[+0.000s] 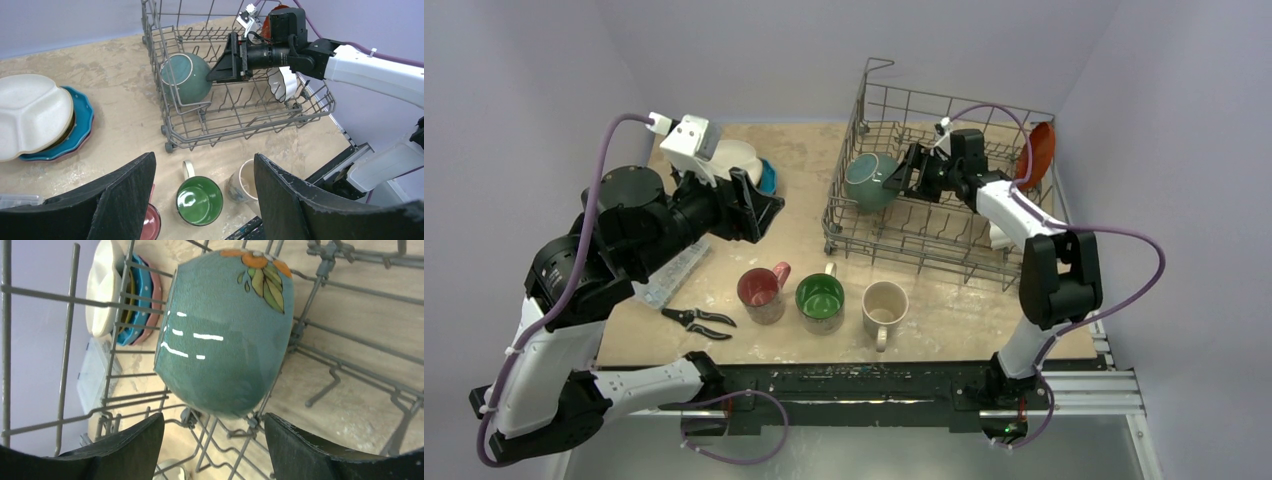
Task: Load the mixed dishes into the dish rack
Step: Insert the bowl into the dish rack.
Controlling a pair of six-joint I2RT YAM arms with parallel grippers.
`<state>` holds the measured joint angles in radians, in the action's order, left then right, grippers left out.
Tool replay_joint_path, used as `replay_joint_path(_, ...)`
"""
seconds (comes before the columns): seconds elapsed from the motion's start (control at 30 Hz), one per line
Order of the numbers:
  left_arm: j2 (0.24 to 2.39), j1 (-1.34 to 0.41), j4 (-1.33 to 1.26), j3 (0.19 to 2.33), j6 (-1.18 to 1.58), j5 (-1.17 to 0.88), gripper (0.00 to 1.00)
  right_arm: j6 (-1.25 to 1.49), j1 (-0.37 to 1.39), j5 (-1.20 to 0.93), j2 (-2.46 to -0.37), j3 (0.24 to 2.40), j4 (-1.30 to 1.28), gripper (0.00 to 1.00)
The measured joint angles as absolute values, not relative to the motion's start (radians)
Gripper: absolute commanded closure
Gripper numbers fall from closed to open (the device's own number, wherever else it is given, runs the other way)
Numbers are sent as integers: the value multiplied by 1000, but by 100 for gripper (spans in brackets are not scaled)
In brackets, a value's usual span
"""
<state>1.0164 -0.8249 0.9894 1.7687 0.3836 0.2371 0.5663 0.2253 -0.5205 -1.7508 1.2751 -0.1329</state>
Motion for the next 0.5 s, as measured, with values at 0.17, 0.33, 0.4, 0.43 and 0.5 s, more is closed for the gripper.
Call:
replay_joint_path(0.17,1007,-825,989,1768,383,237,29,519,225,-482,-1689,1277,-255,27)
replay_joint_path(0.33,992,-824,990,1745,383,238,28,446,227,-430,-1621,1339,-409,26)
replay_joint_path(0.4,982,-822,991,1731,383,242,27,413,227,-400,-1592,1385,-476,26)
replay_joint_path(0.43,975,-820,989,1719,383,247,27,402,227,-388,-1578,1402,-501,26)
replay_joint_path(0.5,956,-819,990,1684,384,270,27,376,228,-350,-1536,1435,-564,26)
